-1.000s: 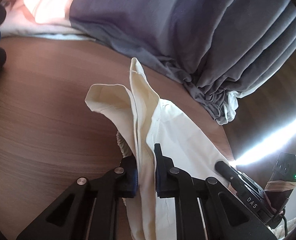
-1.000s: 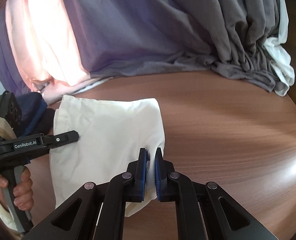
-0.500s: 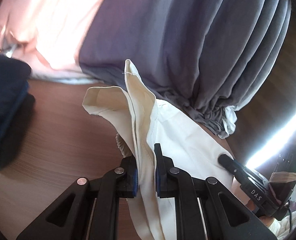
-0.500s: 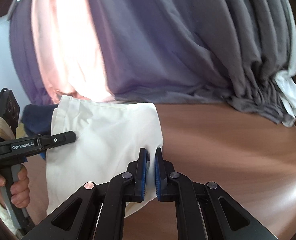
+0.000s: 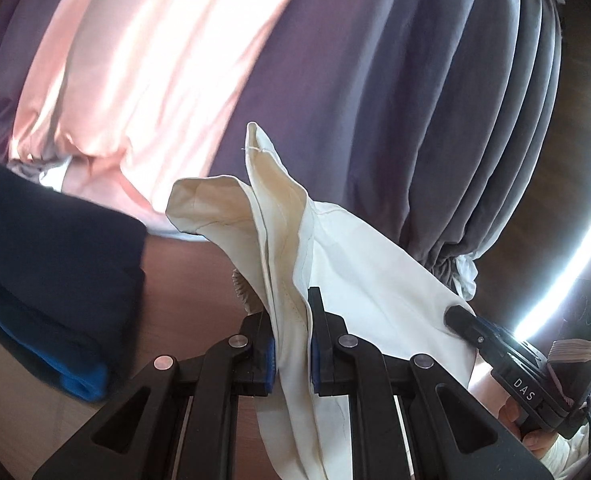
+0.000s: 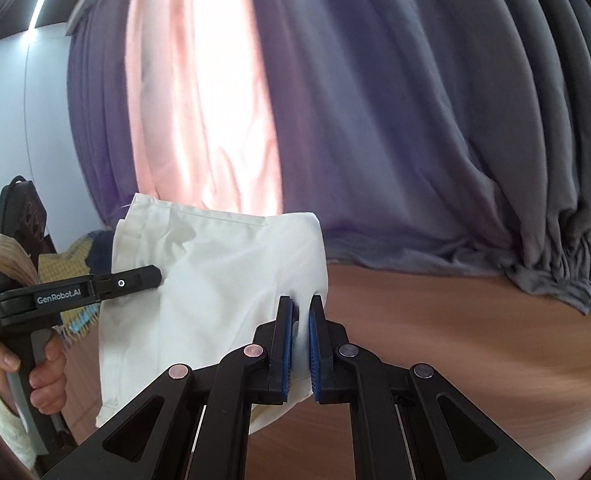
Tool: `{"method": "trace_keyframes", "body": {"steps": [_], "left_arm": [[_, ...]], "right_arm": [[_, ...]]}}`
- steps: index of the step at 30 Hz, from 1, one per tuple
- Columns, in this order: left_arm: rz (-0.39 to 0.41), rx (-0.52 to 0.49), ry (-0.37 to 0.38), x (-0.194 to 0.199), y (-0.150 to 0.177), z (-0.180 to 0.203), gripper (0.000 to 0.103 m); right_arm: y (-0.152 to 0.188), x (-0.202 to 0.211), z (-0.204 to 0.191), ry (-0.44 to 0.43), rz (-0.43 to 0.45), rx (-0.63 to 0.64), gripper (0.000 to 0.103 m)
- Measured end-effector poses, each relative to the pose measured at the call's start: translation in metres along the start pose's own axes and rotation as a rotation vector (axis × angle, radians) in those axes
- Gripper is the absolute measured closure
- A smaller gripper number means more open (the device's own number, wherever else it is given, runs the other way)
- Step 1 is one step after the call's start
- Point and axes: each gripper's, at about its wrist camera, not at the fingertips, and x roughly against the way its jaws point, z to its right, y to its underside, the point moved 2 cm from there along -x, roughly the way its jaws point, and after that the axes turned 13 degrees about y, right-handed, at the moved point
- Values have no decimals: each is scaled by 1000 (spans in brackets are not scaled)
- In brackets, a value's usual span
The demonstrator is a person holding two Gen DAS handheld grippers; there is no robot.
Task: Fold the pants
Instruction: 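Lift the folded shorts with both grippers and carry them toward the dark clothes pile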
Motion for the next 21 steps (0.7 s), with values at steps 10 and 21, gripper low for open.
{"method": "trace_keyframes", "body": {"steps": [10,21], "left_arm": [[-18,-82,35,61,-51,-79,89],[-73,-145,73,100,-107,-170,89]], "right_arm": [[-19,-8,-107,37,57,-28,94],[-32,-34,-217,102,73,-75,94]]}}
